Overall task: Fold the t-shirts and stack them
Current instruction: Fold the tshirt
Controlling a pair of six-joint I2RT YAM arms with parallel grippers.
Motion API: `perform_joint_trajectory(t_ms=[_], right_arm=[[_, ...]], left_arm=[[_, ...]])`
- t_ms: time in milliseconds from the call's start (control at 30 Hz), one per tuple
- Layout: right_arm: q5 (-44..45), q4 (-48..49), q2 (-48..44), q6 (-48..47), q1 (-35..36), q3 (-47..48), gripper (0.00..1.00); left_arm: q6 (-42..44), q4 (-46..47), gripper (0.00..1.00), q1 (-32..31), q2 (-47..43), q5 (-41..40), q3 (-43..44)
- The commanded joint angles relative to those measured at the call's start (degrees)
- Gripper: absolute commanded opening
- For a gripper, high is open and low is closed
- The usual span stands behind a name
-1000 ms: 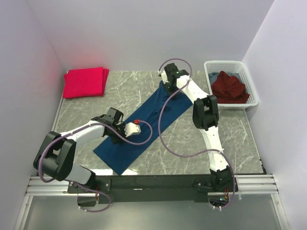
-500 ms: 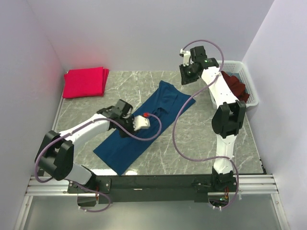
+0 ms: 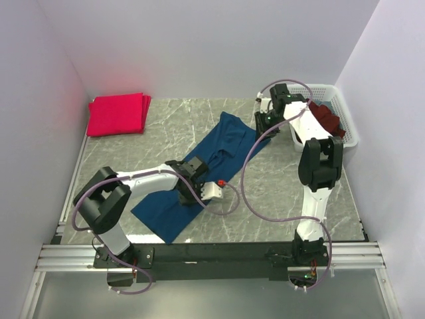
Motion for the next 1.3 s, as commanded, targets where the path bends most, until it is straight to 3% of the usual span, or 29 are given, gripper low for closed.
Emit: perform_joint_trajectory(t_ms=[0,100,267,433,633,767,967,1067,1267], right_arm=[[-1.5,0.1,-3.8,0.6,-2.3,0.9,0.3],[-1.4,0.3,-2.5,0.7,-3.6,1.1,0.3],[-2.0,0.7,0.8,1.7,-3.8,3.2,0.29],[-3.4,0.5,2.9,2.4,-3.9,5.9,0.29],[-5.4,1.2,4.9,3.5,-2.2,8.0,0.28],[-5.8,2.9,5.2,4.4,-0.4,5.7,0.26],[-2.5,4.0,7.8,5.2,2.2,6.5,0.18],[-1.0,4.9,9.3,5.3,2.8,6.7,0.12],[-2.7,9.2,8.4,7.2,2.8,5.1,0.15]], left_arm=[[-4.8,-1.1,0.22,-4.2,5.9,3.3,-0.9],[-8.6,-0.5,0.22,-8.7,8.2,7.5,2.2],[-17.3,-0.2,0.22,-17.2,14.7,15.2,14.8],[-24.5,3.0,0.29,-18.2,13.6,26.8,23.0],[-29.8,10.3,0.29,-5.5,2.2,33.1,16.3],[-32.6,13.2,0.29,6.8,-1.9,31.6,13.3],[-37.8,16.8,0.28,15.3,4.7,24.0,16.0],[-44.2,17.3,0.27,18.3,10.5,21.5,22.1],[-50.7,22.0,0.28,21.2,18.1,18.2,30.4]])
